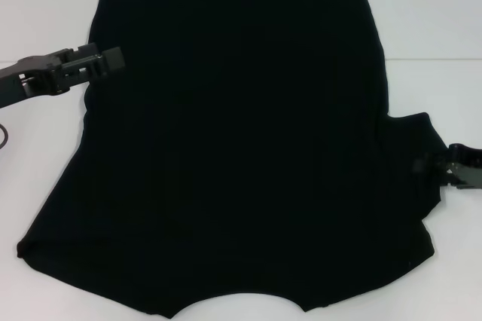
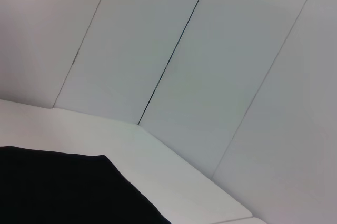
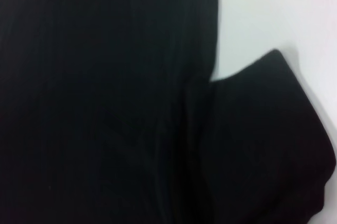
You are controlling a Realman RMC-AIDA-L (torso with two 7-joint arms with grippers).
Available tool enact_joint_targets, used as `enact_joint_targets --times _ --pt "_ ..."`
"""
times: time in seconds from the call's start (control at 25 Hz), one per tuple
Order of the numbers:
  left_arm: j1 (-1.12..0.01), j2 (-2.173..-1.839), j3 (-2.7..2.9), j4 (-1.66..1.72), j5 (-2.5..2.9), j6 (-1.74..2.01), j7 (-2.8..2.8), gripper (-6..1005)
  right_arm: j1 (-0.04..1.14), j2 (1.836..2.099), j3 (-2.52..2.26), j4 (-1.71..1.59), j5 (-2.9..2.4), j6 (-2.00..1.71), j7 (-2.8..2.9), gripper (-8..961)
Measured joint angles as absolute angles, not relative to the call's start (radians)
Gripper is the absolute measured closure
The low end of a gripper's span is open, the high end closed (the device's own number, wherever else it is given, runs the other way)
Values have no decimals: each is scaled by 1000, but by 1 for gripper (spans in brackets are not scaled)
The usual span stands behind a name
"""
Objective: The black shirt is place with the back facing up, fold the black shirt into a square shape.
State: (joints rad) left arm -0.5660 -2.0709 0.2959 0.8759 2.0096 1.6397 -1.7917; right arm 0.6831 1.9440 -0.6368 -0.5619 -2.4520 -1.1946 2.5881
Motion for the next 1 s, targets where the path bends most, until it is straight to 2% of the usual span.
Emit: enact_joint_targets --times 0.28,0.96,1.0 --pt "-566 -2071 296 876 2008 1639 -1792 215 672 1929 -636 -548 -2454 -1196 2605 407" --pt "-564 -2071 294 876 1991 1635 -1790 215 683 1930 -646 -549 -2454 -1183 2620 408" --pt "-564 -2071 294 876 1990 1634 -1790 215 683 1930 -645 -550 -2454 -1184 2620 457"
